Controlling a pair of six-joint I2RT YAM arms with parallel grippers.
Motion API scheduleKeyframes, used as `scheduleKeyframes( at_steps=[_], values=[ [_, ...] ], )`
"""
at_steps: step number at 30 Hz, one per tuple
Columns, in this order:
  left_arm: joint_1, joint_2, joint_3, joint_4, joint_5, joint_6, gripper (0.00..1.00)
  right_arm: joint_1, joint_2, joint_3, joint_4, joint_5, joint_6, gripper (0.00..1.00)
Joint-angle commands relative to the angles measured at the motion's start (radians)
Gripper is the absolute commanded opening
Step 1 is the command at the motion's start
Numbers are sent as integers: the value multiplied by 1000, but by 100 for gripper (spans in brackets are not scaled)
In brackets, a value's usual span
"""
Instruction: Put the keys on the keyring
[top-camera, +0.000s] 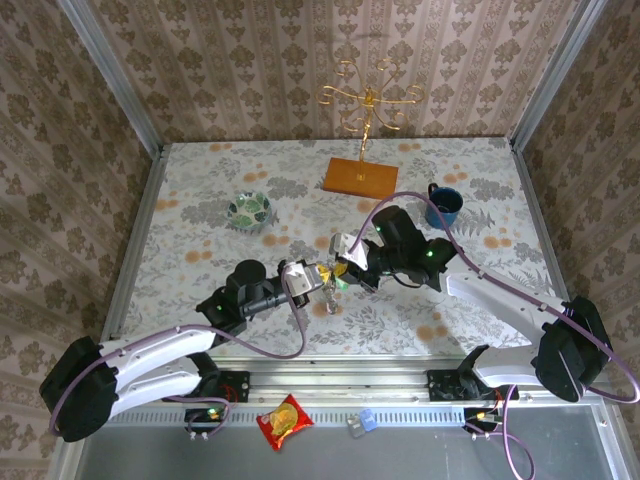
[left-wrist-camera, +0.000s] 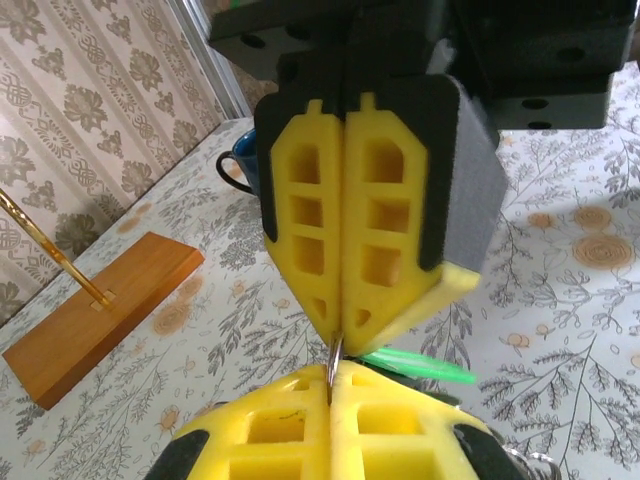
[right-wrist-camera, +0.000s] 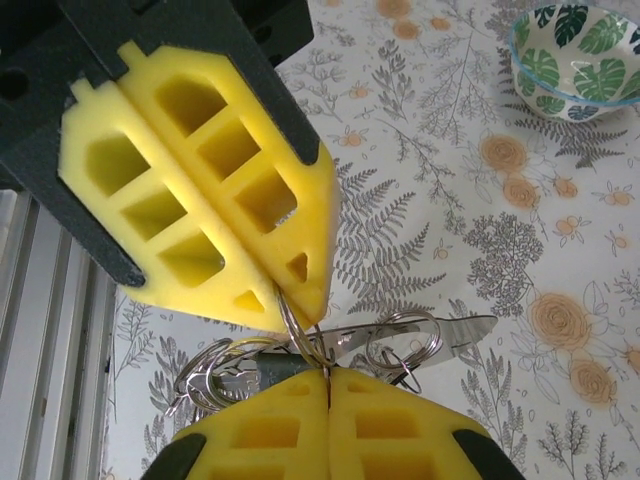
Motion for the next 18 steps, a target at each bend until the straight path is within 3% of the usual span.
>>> scheduleKeyframes(
  at_steps=[1,7,18],
  values=[
    [-4,-7,-9,110,-16,-56,0,-12,-59,-46,85,-43,33,22],
    [20,0,-12,123,55,-104,0,-57,-152,-142,260,-122,64,25],
    [30,34,-13,176,128,-142,0,-58,-88,-115,255,-156,41,29]
  ],
)
